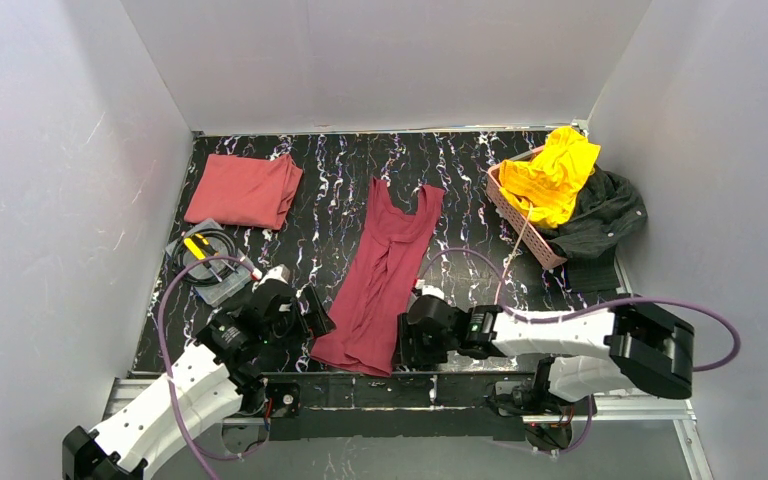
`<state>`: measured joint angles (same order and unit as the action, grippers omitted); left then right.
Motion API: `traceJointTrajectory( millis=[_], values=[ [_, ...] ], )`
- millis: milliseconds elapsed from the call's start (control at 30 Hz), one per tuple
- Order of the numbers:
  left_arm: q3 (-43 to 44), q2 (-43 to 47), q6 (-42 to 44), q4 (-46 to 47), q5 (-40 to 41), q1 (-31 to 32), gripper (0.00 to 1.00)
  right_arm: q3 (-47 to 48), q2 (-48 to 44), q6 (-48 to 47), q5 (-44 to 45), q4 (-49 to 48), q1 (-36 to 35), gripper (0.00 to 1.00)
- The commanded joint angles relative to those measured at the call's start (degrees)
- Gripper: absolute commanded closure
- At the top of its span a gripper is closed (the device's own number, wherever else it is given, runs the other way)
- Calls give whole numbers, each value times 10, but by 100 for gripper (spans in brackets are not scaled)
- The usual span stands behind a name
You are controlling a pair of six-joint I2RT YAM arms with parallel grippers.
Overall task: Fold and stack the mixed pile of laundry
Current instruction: Fold the tank top at the center of the board.
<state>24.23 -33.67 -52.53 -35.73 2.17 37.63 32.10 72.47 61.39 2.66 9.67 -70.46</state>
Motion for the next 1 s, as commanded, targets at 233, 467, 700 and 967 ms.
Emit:
traceJointTrajectory(
  millis=[233, 467, 700, 967],
  values=[
    [1, -34, 10, -15, -16, 1, 2, 100, 105, 15, 104, 24, -60, 40],
    [-1, -38, 11, -21, -17, 1, 4, 161, 161, 19, 167, 139, -103, 44],
    [-3, -68, 12, -26, -30, 10, 5, 148, 155, 27, 175, 160, -116, 82],
    [-19, -73, -12, -34, -56, 52, 14, 84, 80, 57, 173, 182, -118, 99]
  ],
)
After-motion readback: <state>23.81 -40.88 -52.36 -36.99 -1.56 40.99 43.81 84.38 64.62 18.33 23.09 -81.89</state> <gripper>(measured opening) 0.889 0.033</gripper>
